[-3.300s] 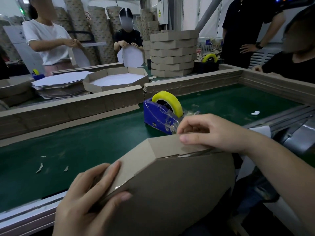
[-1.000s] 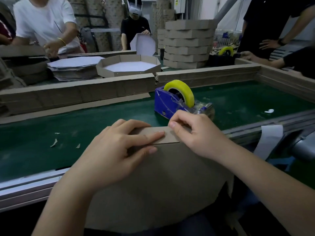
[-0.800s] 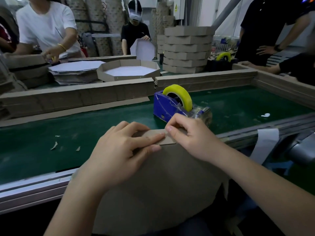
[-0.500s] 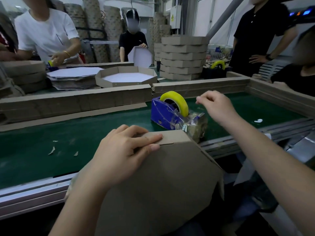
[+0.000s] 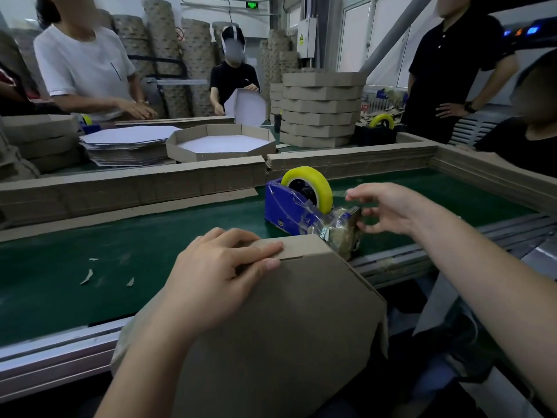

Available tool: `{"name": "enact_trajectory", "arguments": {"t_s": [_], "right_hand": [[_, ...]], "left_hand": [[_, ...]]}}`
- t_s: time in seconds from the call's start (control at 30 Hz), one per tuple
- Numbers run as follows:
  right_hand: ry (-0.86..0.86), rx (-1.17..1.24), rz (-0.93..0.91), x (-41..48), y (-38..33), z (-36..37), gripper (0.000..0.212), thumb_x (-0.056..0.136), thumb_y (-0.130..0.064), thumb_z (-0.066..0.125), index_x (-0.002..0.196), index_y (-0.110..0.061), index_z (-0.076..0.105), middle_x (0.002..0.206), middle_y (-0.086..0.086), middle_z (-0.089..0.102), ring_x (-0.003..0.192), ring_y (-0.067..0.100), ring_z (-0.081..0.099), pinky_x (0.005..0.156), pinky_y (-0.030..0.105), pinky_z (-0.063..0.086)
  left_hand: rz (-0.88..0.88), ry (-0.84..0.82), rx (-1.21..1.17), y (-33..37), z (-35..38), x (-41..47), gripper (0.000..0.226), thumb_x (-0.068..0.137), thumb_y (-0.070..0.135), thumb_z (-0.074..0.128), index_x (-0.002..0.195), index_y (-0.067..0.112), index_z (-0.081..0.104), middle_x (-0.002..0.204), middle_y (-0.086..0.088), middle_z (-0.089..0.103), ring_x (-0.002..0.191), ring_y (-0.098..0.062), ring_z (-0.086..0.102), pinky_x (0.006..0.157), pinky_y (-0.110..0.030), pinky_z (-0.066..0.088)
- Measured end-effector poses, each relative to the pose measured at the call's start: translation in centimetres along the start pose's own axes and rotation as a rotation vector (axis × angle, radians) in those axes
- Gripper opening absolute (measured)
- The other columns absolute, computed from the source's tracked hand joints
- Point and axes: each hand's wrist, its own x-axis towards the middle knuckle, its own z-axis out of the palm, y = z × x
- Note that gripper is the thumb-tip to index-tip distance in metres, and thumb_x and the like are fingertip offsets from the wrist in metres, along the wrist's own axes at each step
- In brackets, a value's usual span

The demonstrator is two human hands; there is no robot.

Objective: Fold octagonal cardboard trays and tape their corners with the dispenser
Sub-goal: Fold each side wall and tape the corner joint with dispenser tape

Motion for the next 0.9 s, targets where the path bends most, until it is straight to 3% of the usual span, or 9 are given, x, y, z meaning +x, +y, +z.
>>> {"name": "enact_trajectory", "arguments": {"t_s": [0.13,0.3,0.63,0.9], "right_hand": [[0.062,0.127,-0.075,0.0,1.4,0.4,0.021,0.084,-0.013,0.064,0.064,-0.014,0.060,0.082,0.001,0.053,0.070,0.011,0.043,0.070,0.033,0.046],[0.056,0.318,-0.194,0.4,3.1,0.1,0.041,0.085,-0.006,0.059,0.046,-0.017,0.062,0.053,-0.006,0.052,0.058,0.007,0.043,0.064,0.033,0.043],[0.078,0.514,-0.268,1.1,5.3,-0.2,0.050,0.086,0.002,0.049,0.041,-0.018,0.056,0.050,-0.003,0.050,0.048,0.004,0.050,0.063,0.033,0.042],[0.074,0.626,-0.364,0.5,6.7,0.1,0.051,0.081,0.007,0.035,0.038,-0.021,0.042,0.048,-0.004,0.035,0.047,0.007,0.040,0.068,0.032,0.045]], "left_hand": [[-0.005,-0.007,0.008,-0.3,0.2,0.1,0.041,0.086,0.066,0.036,0.117,0.055,0.062,0.111,0.025,0.062,0.100,-0.008,0.053,0.077,-0.028,0.040],[-0.007,-0.002,-0.005,-0.3,0.2,0.2,0.051,0.082,0.070,0.025,0.116,0.056,0.062,0.111,0.025,0.062,0.101,-0.007,0.053,0.080,-0.032,0.044],[-0.014,0.006,-0.010,-0.3,0.4,0.3,0.049,0.083,0.070,0.026,0.114,0.057,0.062,0.111,0.026,0.062,0.101,-0.006,0.053,0.080,-0.032,0.046],[-0.002,0.011,-0.007,-0.4,0.4,0.3,0.048,0.084,0.068,0.028,0.115,0.055,0.063,0.110,0.025,0.063,0.099,-0.006,0.054,0.078,-0.031,0.046]]}}
